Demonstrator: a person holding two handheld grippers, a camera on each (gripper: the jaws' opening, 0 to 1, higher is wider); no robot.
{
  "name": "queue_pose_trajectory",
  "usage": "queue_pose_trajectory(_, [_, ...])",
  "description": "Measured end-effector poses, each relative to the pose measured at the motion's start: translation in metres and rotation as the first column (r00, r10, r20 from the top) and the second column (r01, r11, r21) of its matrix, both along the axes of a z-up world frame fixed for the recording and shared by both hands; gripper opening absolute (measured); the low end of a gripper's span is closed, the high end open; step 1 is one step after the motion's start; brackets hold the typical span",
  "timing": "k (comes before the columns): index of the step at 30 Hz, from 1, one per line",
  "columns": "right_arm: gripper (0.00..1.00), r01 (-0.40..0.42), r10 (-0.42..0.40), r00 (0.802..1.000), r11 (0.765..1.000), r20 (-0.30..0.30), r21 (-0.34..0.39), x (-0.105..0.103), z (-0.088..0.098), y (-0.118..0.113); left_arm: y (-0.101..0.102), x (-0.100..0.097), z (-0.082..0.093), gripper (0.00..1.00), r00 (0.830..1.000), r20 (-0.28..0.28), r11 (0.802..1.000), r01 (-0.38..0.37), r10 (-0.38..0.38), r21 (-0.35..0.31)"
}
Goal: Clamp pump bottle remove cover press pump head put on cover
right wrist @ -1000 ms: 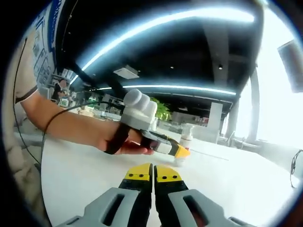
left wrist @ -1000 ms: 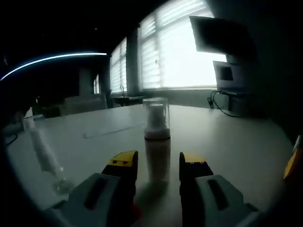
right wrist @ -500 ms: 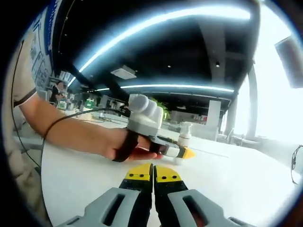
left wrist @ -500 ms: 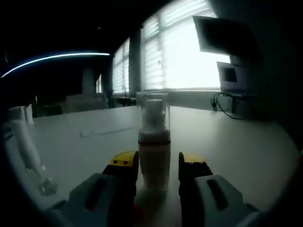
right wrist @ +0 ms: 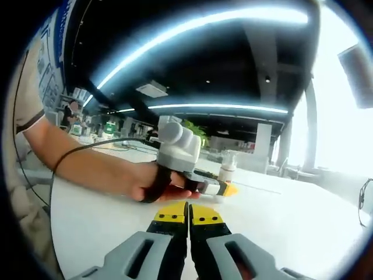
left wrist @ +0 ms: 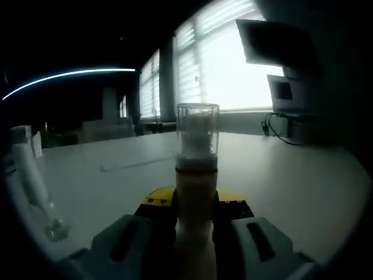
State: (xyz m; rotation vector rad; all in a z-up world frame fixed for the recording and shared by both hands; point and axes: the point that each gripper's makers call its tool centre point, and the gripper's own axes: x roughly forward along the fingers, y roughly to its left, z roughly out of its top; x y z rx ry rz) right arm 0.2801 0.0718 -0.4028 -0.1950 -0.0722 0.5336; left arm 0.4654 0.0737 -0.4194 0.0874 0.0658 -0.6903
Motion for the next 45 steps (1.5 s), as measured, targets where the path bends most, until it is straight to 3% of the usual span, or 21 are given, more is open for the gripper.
queue_pose_trajectory(9, [0.0,-0.002,0.002,1.0,1.0,0.001,-0.001,0.0,0.0,0.001,-0.001,-0.007,0.001,0.14,0.999,-0.031,0.999,0.016,-0.017,-0.028])
queue_pose_trajectory(25, [0.0,-0.006,0.006,1.0,1.0,0.002,-0.003,-0.001,0.0,0.001,-0.005,-0.017,0.018,0.14,0.999,-0.025,0.998,0.025,-0.026,-0.049])
queue_pose_trajectory(27, [0.0,-0.008,0.008,1.0,1.0,0.001,-0.003,-0.001,0.0,0.001,-0.003,-0.01,0.019,0.14,0.999,-0.024,0.998,0.025,-0.026,-0.053])
queue_pose_trajectory(32, [0.0,-0.009,0.009,1.0,1.0,0.001,-0.003,-0.002,0.0,0.002,0.005,-0.015,0.025,0.14,0.999,-0.035,0.996,0.024,-0.027,-0.086])
queue_pose_trajectory(40, [0.0,-0.009,0.009,1.0,1.0,-0.008,-0.001,0.0,-0.001,0.001,0.017,-0.015,0.035,0.14,0.999,-0.028,0.996,0.043,-0.045,-0.074])
queue_pose_trajectory(45, [0.0,-0.011,0.011,1.0,1.0,-0.01,0.0,0.0,-0.001,0.0,0.025,-0.024,0.038,0.14,0.998,-0.04,0.995,0.049,-0.052,-0.083])
